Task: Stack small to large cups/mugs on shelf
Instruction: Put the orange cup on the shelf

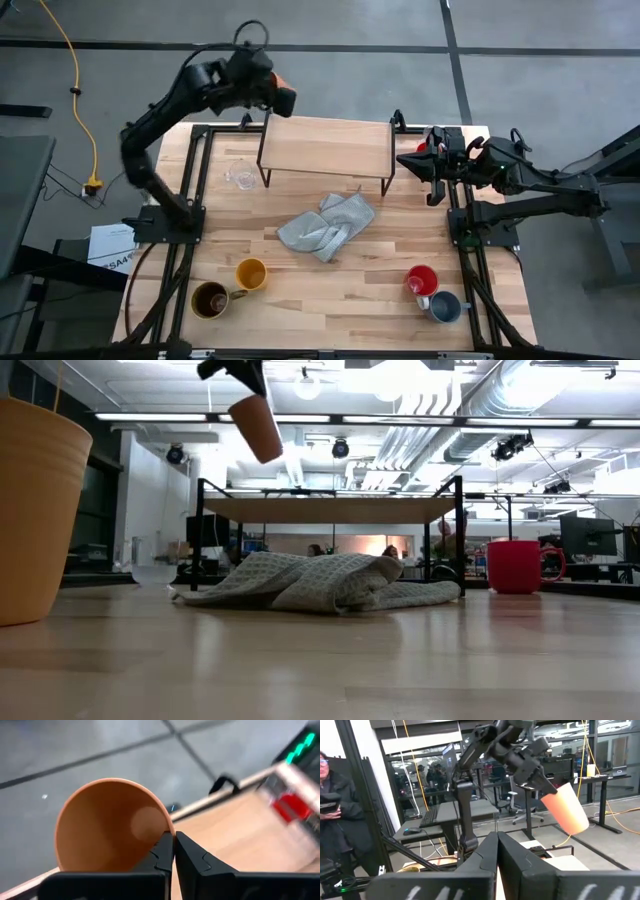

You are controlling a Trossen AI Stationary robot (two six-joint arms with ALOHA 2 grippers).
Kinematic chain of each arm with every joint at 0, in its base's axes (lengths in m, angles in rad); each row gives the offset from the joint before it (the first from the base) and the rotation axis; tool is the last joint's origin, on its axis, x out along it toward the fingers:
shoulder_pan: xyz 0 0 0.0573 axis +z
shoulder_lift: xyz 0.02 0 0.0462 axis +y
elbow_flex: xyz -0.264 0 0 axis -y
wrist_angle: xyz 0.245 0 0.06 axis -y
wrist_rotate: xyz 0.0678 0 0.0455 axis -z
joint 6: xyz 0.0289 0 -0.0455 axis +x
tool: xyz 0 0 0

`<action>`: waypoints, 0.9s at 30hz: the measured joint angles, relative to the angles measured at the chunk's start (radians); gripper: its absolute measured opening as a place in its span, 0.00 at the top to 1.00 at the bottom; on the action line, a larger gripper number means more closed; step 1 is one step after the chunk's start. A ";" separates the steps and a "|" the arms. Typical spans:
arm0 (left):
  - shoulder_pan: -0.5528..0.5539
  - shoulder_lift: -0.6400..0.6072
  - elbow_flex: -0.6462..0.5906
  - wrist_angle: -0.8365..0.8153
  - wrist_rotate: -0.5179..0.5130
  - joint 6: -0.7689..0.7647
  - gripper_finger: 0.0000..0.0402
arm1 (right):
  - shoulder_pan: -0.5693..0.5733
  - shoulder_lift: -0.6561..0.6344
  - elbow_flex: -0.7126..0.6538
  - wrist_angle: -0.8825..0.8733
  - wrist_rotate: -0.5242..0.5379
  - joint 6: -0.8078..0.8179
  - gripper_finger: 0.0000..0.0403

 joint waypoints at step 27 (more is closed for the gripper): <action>0.021 0.248 0.146 -0.239 0.080 0.106 1.00 | 0.000 0.000 0.000 0.000 0.000 0.019 1.00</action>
